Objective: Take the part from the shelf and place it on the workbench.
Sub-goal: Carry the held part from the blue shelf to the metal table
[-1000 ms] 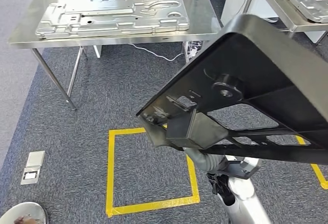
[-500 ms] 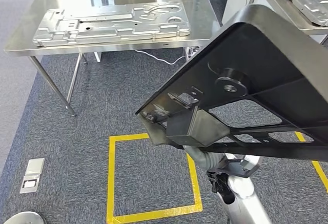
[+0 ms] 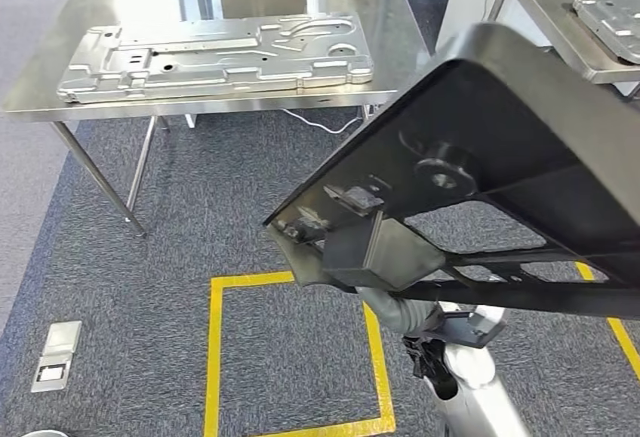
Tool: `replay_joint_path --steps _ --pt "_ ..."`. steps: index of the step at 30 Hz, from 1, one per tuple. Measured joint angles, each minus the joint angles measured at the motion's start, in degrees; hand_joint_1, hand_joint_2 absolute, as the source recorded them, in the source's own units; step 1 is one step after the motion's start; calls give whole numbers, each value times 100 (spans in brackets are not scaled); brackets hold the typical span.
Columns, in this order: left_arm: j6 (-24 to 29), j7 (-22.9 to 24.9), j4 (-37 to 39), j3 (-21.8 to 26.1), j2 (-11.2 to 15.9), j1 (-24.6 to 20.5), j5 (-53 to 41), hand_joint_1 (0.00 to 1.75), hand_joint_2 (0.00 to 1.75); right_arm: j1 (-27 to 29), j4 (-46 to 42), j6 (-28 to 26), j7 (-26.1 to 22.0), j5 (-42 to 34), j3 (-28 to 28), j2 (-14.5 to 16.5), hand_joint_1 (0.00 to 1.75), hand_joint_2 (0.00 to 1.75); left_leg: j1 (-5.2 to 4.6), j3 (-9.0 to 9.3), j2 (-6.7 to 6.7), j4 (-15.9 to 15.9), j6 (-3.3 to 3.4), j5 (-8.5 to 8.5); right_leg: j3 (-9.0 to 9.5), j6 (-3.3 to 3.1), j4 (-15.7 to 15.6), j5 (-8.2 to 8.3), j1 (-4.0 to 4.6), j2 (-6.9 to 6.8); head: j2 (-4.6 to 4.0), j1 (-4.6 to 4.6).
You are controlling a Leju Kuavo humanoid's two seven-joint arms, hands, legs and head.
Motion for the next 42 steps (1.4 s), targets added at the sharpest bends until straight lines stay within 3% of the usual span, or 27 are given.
replay_joint_path --steps 2,3,4,6,7,8,9,11,13,15,18,20,22,23,24,26,27,28,33,35,37,38,39,42 --pt "2 -3 0 -1 0 -4 -1 0 175 -2 -9 -2 -3 -1 -4 2 175 175 2 18 5 40 -48 -58 47 -77 -23 -38 -23 4 -1 0" --pt "3 -7 0 -1 0 -4 1 0 175 -7 -14 -1 -7 0 -3 7 175 175 3 -50 5 206 -74 -139 88 -113 -37 -62 -38 -3 -1 -4" --pt "4 -11 0 -1 2 -3 3 0 175 -6 -19 0 -13 3 1 14 175 175 5 -201 5 498 -94 -257 131 -144 -46 -91 -46 -12 -1 -6" --pt "4 -17 -1 0 7 9 10 0 175 0 -25 2 -22 26 16 34 175 175 6 -680 5 1277 -114 -494 201 -182 -49 -159 -39 -21 0 -10" --pt "4 -17 -1 1 10 22 16 0 175 5 -25 1 -25 43 27 43 175 175 4 -891 5 1552 -113 -512 243 -190 -48 -196 -32 -15 0 -10" --pt "3 -17 -1 1 13 36 26 0 175 7 -25 1 -25 61 42 51 175 175 -2 -1016 4 1633 -103 -407 296 -194 -48 -236 -25 -5 0 -11" --pt "1 -17 -1 2 15 45 39 0 175 6 -25 0 -25 73 59 58 175 175 -11 -1044 4 1504 -80 -188 364 -195 -49 -280 -15 6 1 -11" --pt "-5 -17 -2 2 29 47 67 0 175 -6 -23 -1 -26 82 96 72 175 175 -52 -909 1 889 20 369 513 -185 -59 -381 -1 17 0 -9" --pt "-11 -19 -1 1 52 46 81 0 175 -23 -20 -1 -29 83 121 85 175 175 -114 -781 -3 483 123 628 593 -144 -79 -448 -3 20 0 -10" --pt "-13 -21 0 0 61 45 77 0 175 -33 -22 -1 -34 81 134 90 175 175 -154 -745 -4 390 183 588 603 -88 -124 -463 -13 18 0 -17" --pt "-20 -27 -2 1 64 35 70 0 175 -46 -49 -2 -50 76 139 90 175 175 -93 -554 3 59 232 475 577 -4 -51 -555 -1 4 -1 -16" --pt "-32 -32 -1 0 65 34 67 0 175 -48 -56 -3 -63 74 143 88 175 175 -60 -434 5 -49 235 429 287 37 485 -754 -6 4 -1 -11" --pt "-41 -33 0 0 63 39 63 0 175 -25 -54 -10 -73 75 146 77 175 175 -48 -350 5 -55 224 361 -161 73 1148 -887 -18 3 -1 -10" --pt "-43 -33 0 1 62 43 61 0 175 -14 -54 -15 -76 75 146 70 175 175 -40 -294 4 -55 205 317 -304 90 1279 -820 -23 2 -1 -10" --pt "-44 -33 0 1 61 46 56 0 175 -8 -54 -20 -79 75 145 62 175 175 -27 -227 3 -55 179 267 -343 108 1200 -637 -27 1 0 -11" --pt "-45 -33 0 2 61 52 39 0 175 -6 -51 -22 -85 74 144 54 175 175 3 -68 0 -58 115 157 -174 135 594 -132 -35 -5 0 -11" --pt "-46 -33 -1 1 62 48 27 0 175 -6 -51 -22 -89 73 144 49 175 175 6 -13 -4 -50 78 106 -66 138 300 33 -31 -5 -1 -9" --pt "-48 -34 -1 1 62 41 17 0 175 -4 -51 -21 -91 74 144 46 175 175 3 14 -6 -44 48 70 15 112 94 87 -25 0 -1 -8" --pt "-48 -36 0 0 63 18 -3 0 175 4 -68 -30 -95 70 132 40 175 175 -10 7 -4 57 -37 -65 141 -86 -66 -75 -36 19 -1 -10" --pt "-48 -36 0 0 63 8 -8 0 175 -12 -80 -34 -95 72 130 40 175 175 -3 -286 -4 621 -77 -287 211 -145 -75 -131 -48 0 -1 -18" --pt "-48 -34 0 0 63 17 -7 0 175 -16 -82 -44 -95 74 129 41 175 175 2 -786 -4 1382 -91 -476 268 -176 -75 -192 -39 -4 0 -21" --pt "-48 -34 0 0 63 27 -4 0 175 -12 -81 -49 -95 74 128 41 175 175 -1 -970 -5 1587 -86 -445 307 -182 -75 -226 -33 3 -1 -21" --pt "-47 -33 0 0 63 37 -4 0 175 -11 -80 -53 -95 75 128 41 175 175 -6 -1052 -5 1576 -71 -298 359 -185 -75 -263 -25 13 -1 -22" --pt "-46 -33 0 -1 70 42 -8 0 175 -19 -77 -53 -95 74 127 40 175 175 -66 -879 -10 753 65 457 545 -166 -85 -396 -3 30 -1 -18"
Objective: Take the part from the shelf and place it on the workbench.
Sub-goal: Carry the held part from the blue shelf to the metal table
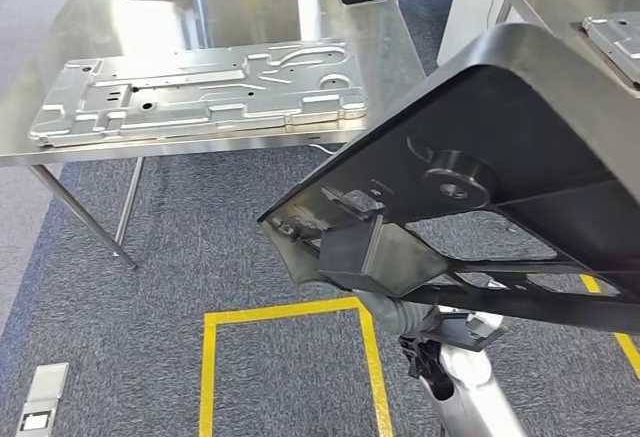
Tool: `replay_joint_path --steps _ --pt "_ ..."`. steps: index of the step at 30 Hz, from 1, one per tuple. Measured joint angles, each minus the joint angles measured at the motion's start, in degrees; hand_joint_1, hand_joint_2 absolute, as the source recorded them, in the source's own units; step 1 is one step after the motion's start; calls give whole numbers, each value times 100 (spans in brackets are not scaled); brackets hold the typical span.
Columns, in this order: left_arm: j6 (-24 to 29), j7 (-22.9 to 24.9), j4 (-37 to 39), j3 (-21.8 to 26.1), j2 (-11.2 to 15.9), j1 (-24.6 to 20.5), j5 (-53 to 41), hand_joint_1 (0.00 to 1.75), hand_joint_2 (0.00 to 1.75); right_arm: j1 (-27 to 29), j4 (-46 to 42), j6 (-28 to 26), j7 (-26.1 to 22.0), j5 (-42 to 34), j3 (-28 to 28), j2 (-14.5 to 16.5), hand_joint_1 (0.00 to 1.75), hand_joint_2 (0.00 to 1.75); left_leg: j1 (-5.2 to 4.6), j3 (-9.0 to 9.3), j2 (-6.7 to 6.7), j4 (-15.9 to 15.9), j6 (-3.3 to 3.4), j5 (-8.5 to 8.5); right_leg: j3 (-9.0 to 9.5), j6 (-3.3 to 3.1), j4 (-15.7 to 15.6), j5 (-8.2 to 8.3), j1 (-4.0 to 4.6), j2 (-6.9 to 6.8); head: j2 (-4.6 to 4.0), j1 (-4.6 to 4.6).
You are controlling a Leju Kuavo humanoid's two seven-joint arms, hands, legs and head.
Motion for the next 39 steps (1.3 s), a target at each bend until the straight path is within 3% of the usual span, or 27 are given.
replay_joint_path --steps 1,2,5,7,10,11,12,13,15,16,17,20,22,23,25,26,27,28,30,31,32,34,36,38,39 --pt "0 -1 0 -1 5 -2 -2 0 175 -3 5 0 1 0 -1 -1 175 175 -32 65 -1 -218 55 133 30 20 -8 -31 -5 4 0 1" --pt "1 -1 0 -1 10 -2 -3 0 175 -4 11 -1 2 -1 -2 -2 175 175 -60 96 -2 -321 96 159 37 45 -20 -51 -13 7 0 2" --pt "2 -2 -1 -6 13 -15 -8 0 175 -11 16 -4 3 -4 -6 -5 175 175 -61 192 6 -540 158 34 29 134 -56 -84 -16 -4 0 -1" --pt "1 -3 -1 -12 13 -20 -17 0 175 -33 18 -2 3 -5 -13 -7 175 175 -15 326 16 -718 183 -25 -59 182 158 -198 -6 -15 1 3" --pt "1 -1 0 -16 1 -19 -25 0 175 -43 44 2 6 -3 -12 -11 175 175 9 468 20 -773 184 -104 -629 235 1123 -505 -23 -16 1 3" --pt "1 -1 0 -17 -3 -17 -25 0 175 -35 57 2 9 -1 -11 -13 175 175 15 519 20 -773 171 -147 -811 254 1347 -500 -28 -17 0 3" --pt "1 0 0 -19 -5 -13 -24 0 175 -29 69 2 11 0 -11 -16 175 175 25 581 18 -773 147 -195 -907 271 1387 -382 -32 -18 0 3" --pt "2 0 0 -19 -7 -10 -23 0 175 -26 78 2 12 0 -11 -17 175 175 40 657 17 -771 119 -248 -897 287 1209 -152 -37 -20 0 4" --pt "10 0 0 -19 -7 -11 -22 0 175 -24 89 2 13 0 -11 -22 175 175 60 802 13 -768 53 -360 -711 312 584 335 -35 -30 0 4" --pt "16 1 -1 -19 -7 -16 -22 0 175 -25 97 3 15 0 -10 -24 175 175 59 842 10 -758 20 -405 -609 303 318 440 -29 -34 0 6" --pt "22 2 -1 -19 -7 -23 -22 0 175 -22 105 3 18 1 -10 -26 175 175 53 853 8 -753 -6 -434 -555 275 180 446 -19 -30 0 5" --pt "34 4 0 -20 -7 -40 -22 0 175 -11 113 3 26 -2 -13 -28 175 175 50 861 8 -768 -53 -477 -503 144 87 325 -13 -9 1 9" --pt "37 1 0 -20 -7 -46 -22 0 175 -20 110 3 25 -5 -17 -28 175 175 56 789 9 -569 -95 -589 -446 73 63 283 -39 -18 1 10" --pt "38 -1 0 -20 -7 -47 -22 0 175 -21 109 3 25 -5 -17 -27 175 175 60 649 9 -293 -118 -705 -409 42 57 256 -48 -27 1 9" --pt "42 -3 0 -19 -7 -37 -21 0 175 -17 109 4 24 -6 -16 -26 175 175 66 187 9 490 -144 -959 -340 0 56 190 -42 -38 0 9" --pt "46 -4 0 -19 -7 -28 -20 0 175 -11 110 4 24 -7 -16 -26 175 175 66 -28 9 791 -145 -997 -300 -9 56 156 -36 -34 0 9" --pt "51 -6 0 -19 -7 -19 -20 0 175 -3 111 3 22 -7 -16 -26 175 175 62 -163 9 904 -135 -916 -250 -12 56 119 -29 -25 0 9" --pt "60 -9 0 -19 -7 -13 -21 0 175 7 109 3 16 -9 -17 -26 175 175 54 -194 8 790 -110 -709 -186 -13 56 77 -20 -15 0 9" --pt "82 -14 0 -19 -7 -8 -22 0 175 31 91 12 -5 -10 -20 -26 175 175 16 -52 4 177 -9 -168 -39 -4 41 -20 -6 -1 0 10" --pt "100 -17 0 -19 -7 -7 -23 0 175 42 78 26 -20 -11 -21 -29 175 175 -13 35 2 -84 48 17 20 13 29 -61 -3 4 0 12" --pt "120 -18 0 -19 -7 -7 -24 0 175 53 60 42 -34 -10 -23 -33 175 175 -43 93 0 -241 98 98 56 35 13 -88 -6 5 0 12" --pt "158 -19 0 -19 -8 -9 -24 0 175 74 20 70 -58 -5 -24 -43 175 175 -85 133 0 -318 161 75 85 94 -35 -111 -18 5 0 12" --pt "186 -15 0 -20 -11 -17 -24 0 175 81 -44 87 -75 0 -25 -56 175 175 -49 260 3 -539 207 -1 108 152 -71 -142 -16 -6 0 14" --pt "212 -4 -1 -21 -14 -22 -23 0 175 51 -86 115 -88 2 -24 -81 175 175 1 432 7 -783 221 -64 -19 199 190 -275 -11 -11 0 22" --pt "225 6 -1 -20 -17 -22 -22 0 175 36 -88 132 -91 4 -23 -98 175 175 7 481 9 -819 211 -87 -193 218 495 -381 -16 -11 0 25"
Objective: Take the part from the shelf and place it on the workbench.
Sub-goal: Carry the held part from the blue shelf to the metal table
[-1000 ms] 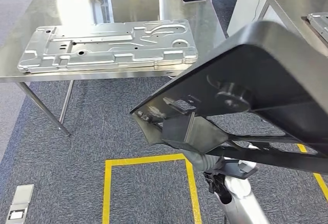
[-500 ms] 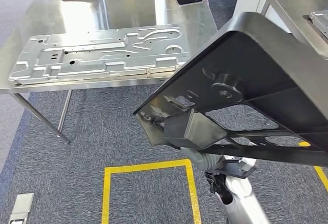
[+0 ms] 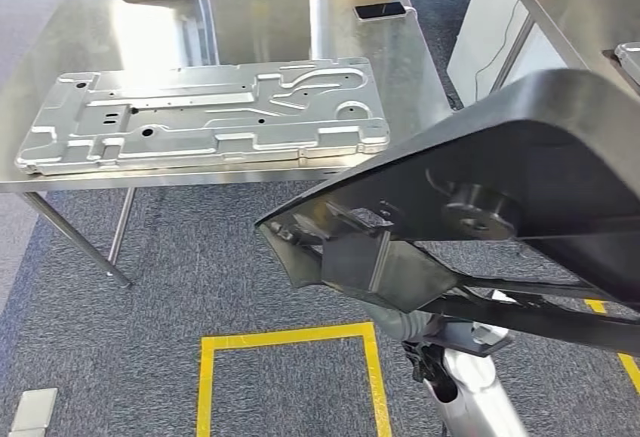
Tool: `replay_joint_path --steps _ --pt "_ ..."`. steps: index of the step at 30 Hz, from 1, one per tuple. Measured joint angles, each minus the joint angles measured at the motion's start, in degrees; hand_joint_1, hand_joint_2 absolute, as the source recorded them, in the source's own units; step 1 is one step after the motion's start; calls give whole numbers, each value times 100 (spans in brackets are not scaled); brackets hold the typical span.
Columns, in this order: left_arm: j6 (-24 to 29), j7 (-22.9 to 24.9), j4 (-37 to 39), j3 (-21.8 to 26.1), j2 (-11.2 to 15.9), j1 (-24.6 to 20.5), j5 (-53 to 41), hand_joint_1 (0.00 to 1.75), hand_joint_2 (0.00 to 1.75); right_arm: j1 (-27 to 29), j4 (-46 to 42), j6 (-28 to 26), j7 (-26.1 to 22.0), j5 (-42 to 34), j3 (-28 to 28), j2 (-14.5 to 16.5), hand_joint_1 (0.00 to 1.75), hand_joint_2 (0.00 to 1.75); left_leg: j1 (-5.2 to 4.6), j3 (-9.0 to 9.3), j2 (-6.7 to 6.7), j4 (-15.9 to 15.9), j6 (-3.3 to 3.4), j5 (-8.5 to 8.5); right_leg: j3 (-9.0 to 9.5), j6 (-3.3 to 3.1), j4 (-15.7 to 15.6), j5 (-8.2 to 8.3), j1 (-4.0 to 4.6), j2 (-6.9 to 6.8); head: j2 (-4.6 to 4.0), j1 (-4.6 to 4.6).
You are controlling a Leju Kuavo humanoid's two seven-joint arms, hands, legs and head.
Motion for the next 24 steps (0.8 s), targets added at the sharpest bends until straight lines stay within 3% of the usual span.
replay_joint_path --steps 2,3,4,6,7,9,12,14,17,18,19,22,23,24 --pt "20 21 1 1 -8 9 0 0 175 -11 9 33 3 8 3 -31 175 175 7 94 0 -19 -12 -70 -444 44 676 -151 -12 -1 1 2" --pt "23 25 1 1 -12 14 0 0 175 -10 13 42 6 13 6 -44 175 175 14 153 -1 -19 -32 -118 -595 65 830 -88 -17 -2 1 2" --pt "26 27 1 1 -13 18 1 0 175 -15 16 48 9 18 8 -52 175 175 24 224 -3 -17 -56 -169 -648 85 775 92 -22 -4 1 2" --pt "24 27 1 1 -12 23 2 0 175 -38 22 54 16 32 18 -66 175 175 51 387 -8 -18 -119 -286 -502 116 201 612 -28 -13 0 2" --pt "22 28 1 1 -11 19 2 0 175 -59 31 57 20 42 27 -73 175 175 54 446 -11 -10 -156 -340 -403 121 -75 786 -20 -16 0 3" --pt "16 29 1 1 -10 8 2 0 175 -101 50 60 32 66 45 -86 175 175 45 476 -11 -2 -217 -401 -285 66 -365 783 2 -11 1 8" --pt "8 25 0 1 -11 -9 1 0 175 -152 49 58 45 75 55 -102 175 175 37 469 -6 12 -261 -447 -228 -69 -456 667 -6 8 1 6" --pt "5 20 0 1 -11 -17 0 0 175 -206 32 58 48 69 56 -113 175 175 45 337 -6 312 -304 -590 -161 -141 -475 619 -33 -8 1 0" --pt "5 17 1 1 -11 -11 1 0 175 -280 23 62 67 64 74 -123 175 175 59 -340 -6 1387 -347 -901 -76 -202 -478 534 -28 -20 0 -6" --pt "5 16 1 1 -11 -2 4 0 175 -288 25 63 76 63 81 -127 175 175 57 -538 -6 1615 -346 -884 -35 -207 -478 500 -22 -14 0 -5" --pt "5 15 0 1 -11 7 9 0 175 -292 27 66 82 62 88 -131 175 175 53 -645 -7 1641 -332 -743 20 -209 -478 460 -15 -6 1 -5" --pt "1 15 0 1 -5 17 20 0 175 -333 31 79 85 60 111 -135 175 175 -4 -504 -11 852 -204 28 226 -194 -490 320 8 10 1 -3" --pt "-3 15 1 1 1 18 20 0 175 -357 40 87 84 60 125 -137 175 175 -35 -436 -13 640 -153 173 270 -174 -503 285 5 15 0 -2" --pt "-6 16 0 1 6 18 20 0 175 -377 50 95 84 57 138 -139 175 175 -64 -400 -14 544 -114 211 292 -147 -520 262 -4 16 1 -1"
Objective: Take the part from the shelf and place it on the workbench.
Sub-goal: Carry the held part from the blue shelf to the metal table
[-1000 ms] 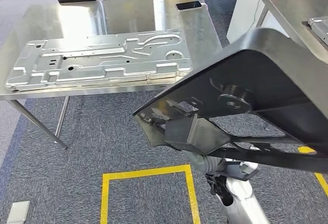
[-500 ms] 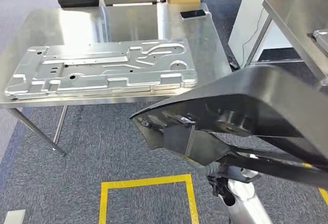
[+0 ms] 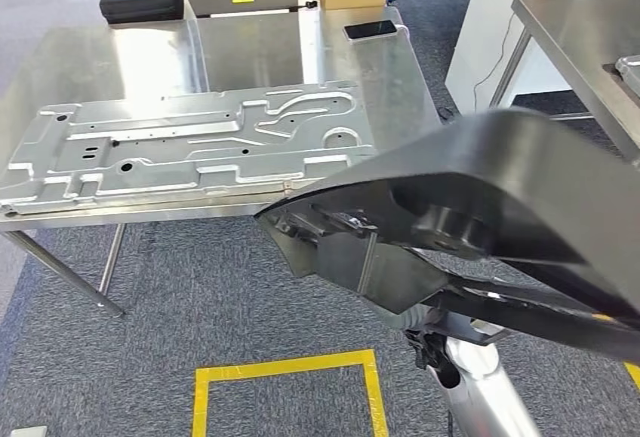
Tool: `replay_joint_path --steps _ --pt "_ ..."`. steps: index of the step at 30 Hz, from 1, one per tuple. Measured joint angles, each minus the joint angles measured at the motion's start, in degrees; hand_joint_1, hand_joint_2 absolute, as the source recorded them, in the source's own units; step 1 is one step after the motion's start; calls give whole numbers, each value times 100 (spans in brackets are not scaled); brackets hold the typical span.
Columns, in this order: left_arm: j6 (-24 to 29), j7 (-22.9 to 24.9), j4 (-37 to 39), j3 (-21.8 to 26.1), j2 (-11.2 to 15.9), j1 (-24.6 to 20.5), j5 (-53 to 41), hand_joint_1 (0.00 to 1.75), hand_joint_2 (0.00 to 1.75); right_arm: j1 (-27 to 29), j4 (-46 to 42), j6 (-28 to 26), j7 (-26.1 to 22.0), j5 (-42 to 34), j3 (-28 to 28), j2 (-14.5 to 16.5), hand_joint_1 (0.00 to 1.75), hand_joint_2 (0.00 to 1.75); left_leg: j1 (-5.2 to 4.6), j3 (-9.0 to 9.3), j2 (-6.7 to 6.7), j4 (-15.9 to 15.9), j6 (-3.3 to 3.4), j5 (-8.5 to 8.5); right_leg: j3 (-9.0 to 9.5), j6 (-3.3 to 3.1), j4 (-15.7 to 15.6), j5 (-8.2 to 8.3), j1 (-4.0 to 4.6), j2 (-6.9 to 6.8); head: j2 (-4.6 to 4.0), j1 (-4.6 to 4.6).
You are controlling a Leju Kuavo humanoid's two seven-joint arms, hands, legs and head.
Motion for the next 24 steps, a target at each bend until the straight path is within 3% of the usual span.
replay_joint_path --steps 2,5,6,8,9,10,11,13,14,15,18,20,21,23,24 --pt "-5 -1 0 0 4 -4 0 0 175 -29 17 13 2 -10 19 -4 175 175 -32 41 2 -90 57 -45 21 67 -60 -15 -14 -2 1 0" --pt "-11 -6 -1 0 5 -12 0 0 175 -83 28 15 2 -34 30 -18 175 175 30 265 8 -456 96 -147 -21 142 55 -117 -1 -20 0 4" --pt "-14 -7 -2 0 6 -13 0 0 175 -102 43 17 2 -41 35 -27 175 175 53 345 9 -545 98 -176 -152 159 298 -214 -4 -22 -1 6" --pt "-18 -3 -1 0 4 -8 0 0 175 -118 92 22 4 -47 43 -46 175 175 60 445 7 -577 102 -232 -591 197 1003 -416 -9 -20 -1 8" --pt "-19 1 0 0 2 -4 0 0 175 -118 120 23 4 -49 48 -55 175 175 63 499 7 -577 94 -276 -797 216 1270 -427 -13 -21 0 7" --pt "-19 4 1 0 1 0 1 0 175 -117 144 24 5 -51 51 -62 175 175 68 563 6 -576 75 -326 -922 233 1361 -326 -15 -22 0 7" --pt "-17 7 1 0 0 2 3 0 175 -121 164 25 5 -53 57 -69 175 175 76 641 5 -575 52 -381 -941 246 1228 -103 -18 -25 1 7" --pt "-14 9 1 1 0 3 8 0 175 -144 205 30 5 -62 68 -79 175 175 90 800 3 -573 -4 -501 -780 255 611 417 -15 -35 1 6" --pt "-13 10 1 2 0 -2 11 0 175 -160 228 36 6 -68 75 -84 175 175 87 849 1 -564 -36 -551 -682 242 339 557 -8 -38 1 6" --pt "-11 11 1 2 0 -8 13 0 175 -176 246 42 10 -73 82 -87 175 175 81 865 1 -557 -65 -586 -618 207 173 577 3 -36 1 6" --pt "-10 13 1 1 -2 -24 16 0 175 -207 267 49 21 -87 96 -91 175 175 69 858 6 -563 -125 -634 -557 83 52 437 10 -16 -1 6" --pt "-14 9 1 2 -2 -34 24 0 175 -247 276 50 21 -99 108 -91 175 175 74 794 7 -393 -175 -728 -508 18 30 397 -19 -22 0 5" --pt "-19 6 1 2 -2 -37 31 0 175 -273 287 51 22 -106 120 -90 175 175 83 663 7 -140 -204 -834 -473 -13 23 372 -32 -31 0 5" --pt "-34 -1 0 3 -2 -33 60 0 175 -315 315 51 23 -123 148 -90 175 175 100 195 7 642 -241 -1085 -412 -53 21 310 -32 -42 0 4" --pt "-40 -5 0 4 -2 -27 77 0 175 -323 331 50 27 -131 162 -90 175 175 105 -46 7 975 -248 -1132 -372 -59 21 275 -31 -41 -1 4"
